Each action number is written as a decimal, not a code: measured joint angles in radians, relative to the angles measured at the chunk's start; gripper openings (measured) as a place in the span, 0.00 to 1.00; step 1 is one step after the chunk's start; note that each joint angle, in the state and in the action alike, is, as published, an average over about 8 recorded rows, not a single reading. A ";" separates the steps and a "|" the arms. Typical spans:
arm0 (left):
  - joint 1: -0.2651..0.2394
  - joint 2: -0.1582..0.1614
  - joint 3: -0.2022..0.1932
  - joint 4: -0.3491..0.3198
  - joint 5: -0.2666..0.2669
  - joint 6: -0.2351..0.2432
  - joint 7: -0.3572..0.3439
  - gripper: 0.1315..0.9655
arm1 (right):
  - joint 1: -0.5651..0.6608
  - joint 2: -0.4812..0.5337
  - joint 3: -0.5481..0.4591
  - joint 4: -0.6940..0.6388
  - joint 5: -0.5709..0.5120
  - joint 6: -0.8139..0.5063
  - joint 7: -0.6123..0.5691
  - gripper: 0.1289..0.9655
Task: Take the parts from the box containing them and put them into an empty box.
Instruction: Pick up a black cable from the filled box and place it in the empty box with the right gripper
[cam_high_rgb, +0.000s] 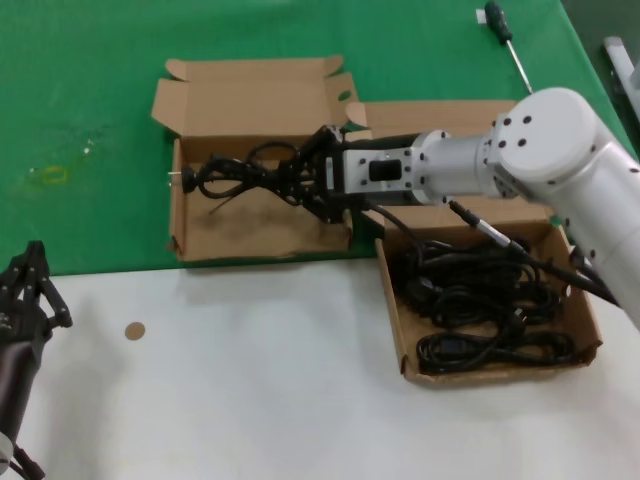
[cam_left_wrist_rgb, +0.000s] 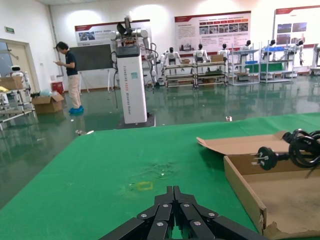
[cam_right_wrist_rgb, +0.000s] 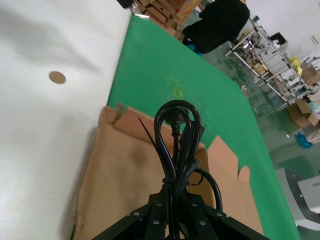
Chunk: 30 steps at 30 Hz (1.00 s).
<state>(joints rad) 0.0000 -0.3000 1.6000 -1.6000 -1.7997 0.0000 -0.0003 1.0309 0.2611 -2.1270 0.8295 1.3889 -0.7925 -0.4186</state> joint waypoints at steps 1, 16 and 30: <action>0.000 0.000 0.000 0.000 0.000 0.000 0.000 0.02 | 0.005 -0.007 0.001 -0.018 0.002 0.005 -0.011 0.06; 0.000 0.000 0.000 0.000 0.000 0.000 0.000 0.02 | 0.064 -0.074 0.010 -0.183 -0.002 0.084 -0.114 0.08; 0.000 0.000 0.000 0.000 0.000 0.000 0.000 0.02 | 0.076 -0.078 0.011 -0.209 -0.007 0.090 -0.125 0.19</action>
<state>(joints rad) 0.0000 -0.3000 1.6000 -1.6000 -1.7997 0.0000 -0.0003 1.1072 0.1827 -2.1164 0.6209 1.3816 -0.7020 -0.5440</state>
